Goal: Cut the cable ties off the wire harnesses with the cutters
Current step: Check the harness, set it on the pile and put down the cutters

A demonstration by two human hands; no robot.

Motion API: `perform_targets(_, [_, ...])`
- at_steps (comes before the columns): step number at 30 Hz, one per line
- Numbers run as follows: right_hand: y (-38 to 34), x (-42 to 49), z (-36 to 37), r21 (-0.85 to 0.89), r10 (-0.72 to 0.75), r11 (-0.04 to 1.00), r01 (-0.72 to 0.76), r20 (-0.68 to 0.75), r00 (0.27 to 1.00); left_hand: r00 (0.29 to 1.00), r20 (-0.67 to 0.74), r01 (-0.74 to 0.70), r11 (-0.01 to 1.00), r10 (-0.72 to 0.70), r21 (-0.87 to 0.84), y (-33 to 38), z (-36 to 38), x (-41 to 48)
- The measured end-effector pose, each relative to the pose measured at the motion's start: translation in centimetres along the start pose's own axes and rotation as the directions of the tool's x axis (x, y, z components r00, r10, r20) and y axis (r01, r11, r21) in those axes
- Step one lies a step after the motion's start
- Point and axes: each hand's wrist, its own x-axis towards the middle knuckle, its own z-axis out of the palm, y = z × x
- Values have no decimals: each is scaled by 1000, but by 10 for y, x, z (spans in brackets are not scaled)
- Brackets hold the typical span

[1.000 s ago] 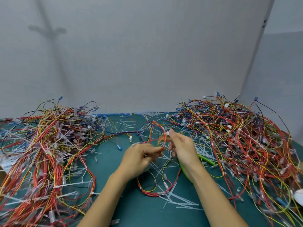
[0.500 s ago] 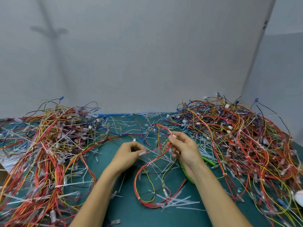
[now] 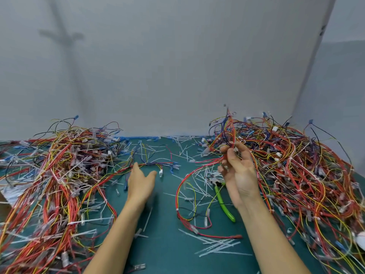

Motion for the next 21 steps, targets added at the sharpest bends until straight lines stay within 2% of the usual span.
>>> perform_targets(2, [1, -2, 3, -31, 6, 999, -5, 24, 1000, 1000, -19, 7, 998, -8, -58, 1, 1, -2])
perform_targets(4, [4, -5, 6, -114, 14, 993, -7, 57, 998, 999, -40, -34, 981, 27, -191, 8, 3, -5])
perform_targets(7, [9, -8, 9, -350, 21, 937, 24, 126, 992, 978, -5, -193, 887, 210, -420, 27, 7, -19])
perform_targets(11, [17, -14, 15, -594, 91, 800, 86, 262, 961, 907, 51, -340, 798, 419, -497, 44, 11, -40])
perform_targets(16, [21, -15, 19, -707, 194, 695, 127, 355, 914, 883, 154, -263, 740, 443, -619, 49, 11, -44])
perform_targets(21, [25, -15, 15, -749, 240, 651, 124, 358, 902, 912, 124, -227, 735, 390, -639, 45, 10, -43])
